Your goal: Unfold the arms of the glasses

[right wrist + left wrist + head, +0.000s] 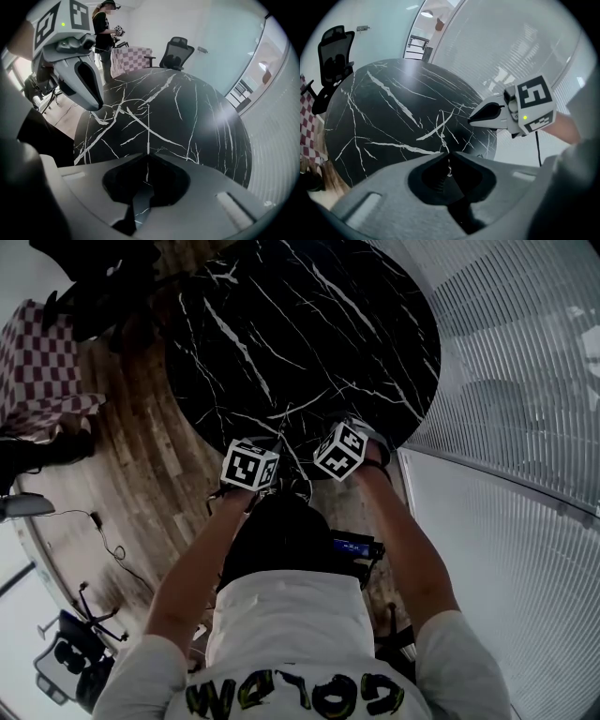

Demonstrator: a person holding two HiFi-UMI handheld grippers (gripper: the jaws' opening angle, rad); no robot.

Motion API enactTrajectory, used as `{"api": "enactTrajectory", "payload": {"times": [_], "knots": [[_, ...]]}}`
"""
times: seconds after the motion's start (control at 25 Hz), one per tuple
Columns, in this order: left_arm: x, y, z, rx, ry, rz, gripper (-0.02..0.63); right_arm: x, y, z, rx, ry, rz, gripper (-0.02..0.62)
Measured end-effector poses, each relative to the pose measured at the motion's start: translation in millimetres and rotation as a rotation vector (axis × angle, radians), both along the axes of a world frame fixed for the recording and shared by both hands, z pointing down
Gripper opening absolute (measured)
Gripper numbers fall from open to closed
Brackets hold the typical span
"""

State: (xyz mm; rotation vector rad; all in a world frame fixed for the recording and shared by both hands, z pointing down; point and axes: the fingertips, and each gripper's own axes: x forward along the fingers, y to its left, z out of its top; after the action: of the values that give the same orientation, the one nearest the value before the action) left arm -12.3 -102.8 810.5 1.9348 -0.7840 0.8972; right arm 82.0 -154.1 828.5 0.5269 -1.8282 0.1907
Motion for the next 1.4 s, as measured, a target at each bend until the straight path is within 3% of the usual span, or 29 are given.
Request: {"api": "enactTrajectory", "payload": {"times": [0.64,0.96,1.4], "knots": [[3,1,7,0.015,-0.019,0.025,0.028,1,2,12,-0.008,0.01,0.001,0.017],[1,-1,5,0.038,-0.022,0.021,0.056,2,0,11,-0.011,-0.005,0.017,0.07],[0,-13,-22,0.104,-0.001,-0.008,0.071,2,1,-25,-0.002,-0.126,0.065,0.115]]}}
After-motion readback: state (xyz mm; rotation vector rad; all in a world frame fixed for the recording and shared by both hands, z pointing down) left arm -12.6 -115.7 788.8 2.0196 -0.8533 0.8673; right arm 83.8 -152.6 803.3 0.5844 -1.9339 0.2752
